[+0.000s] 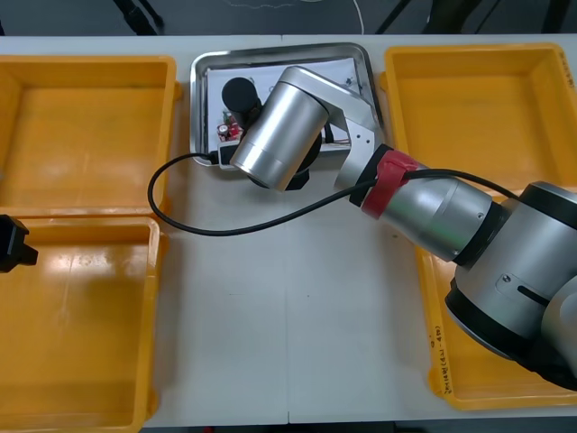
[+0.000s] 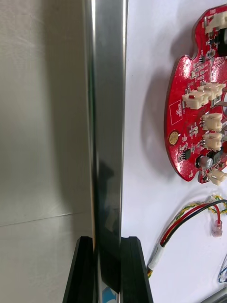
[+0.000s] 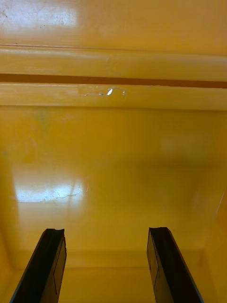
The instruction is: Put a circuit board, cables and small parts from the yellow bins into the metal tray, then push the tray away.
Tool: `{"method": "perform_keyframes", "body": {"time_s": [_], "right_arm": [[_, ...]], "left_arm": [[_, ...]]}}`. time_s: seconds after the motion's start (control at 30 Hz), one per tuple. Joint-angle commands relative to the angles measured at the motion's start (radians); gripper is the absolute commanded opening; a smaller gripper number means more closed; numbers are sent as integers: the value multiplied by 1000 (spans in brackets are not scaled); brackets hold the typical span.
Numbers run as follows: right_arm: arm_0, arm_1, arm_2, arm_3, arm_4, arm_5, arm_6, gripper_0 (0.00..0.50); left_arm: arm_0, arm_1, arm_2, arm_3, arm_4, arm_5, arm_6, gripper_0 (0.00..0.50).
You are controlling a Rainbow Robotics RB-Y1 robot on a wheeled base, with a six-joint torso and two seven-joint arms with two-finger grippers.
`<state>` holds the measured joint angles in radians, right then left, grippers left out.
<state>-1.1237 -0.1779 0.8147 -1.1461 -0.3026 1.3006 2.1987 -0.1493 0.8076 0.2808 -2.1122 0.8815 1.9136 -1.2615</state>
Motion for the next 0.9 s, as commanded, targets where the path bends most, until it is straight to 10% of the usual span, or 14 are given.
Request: {"method": "perform_keyframes", "body": {"time_s": [0.03, 0.73, 0.83, 0.9], "right_arm": [[-65, 18, -29, 2, -6, -17, 15, 0], [-91, 18, -29, 63, -30, -41, 6, 0], [-91, 18, -29, 65, -32, -35, 1, 82], [-91, 18, -29, 63, -33, -27, 1, 282]], "left_arm": [[24, 45, 29, -6, -3, 6, -91, 500], [24, 45, 29, -6, -3, 6, -91, 500], [24, 45, 29, -6, -3, 6, -91, 500], [24, 45, 29, -6, -3, 6, -91, 500]]}}
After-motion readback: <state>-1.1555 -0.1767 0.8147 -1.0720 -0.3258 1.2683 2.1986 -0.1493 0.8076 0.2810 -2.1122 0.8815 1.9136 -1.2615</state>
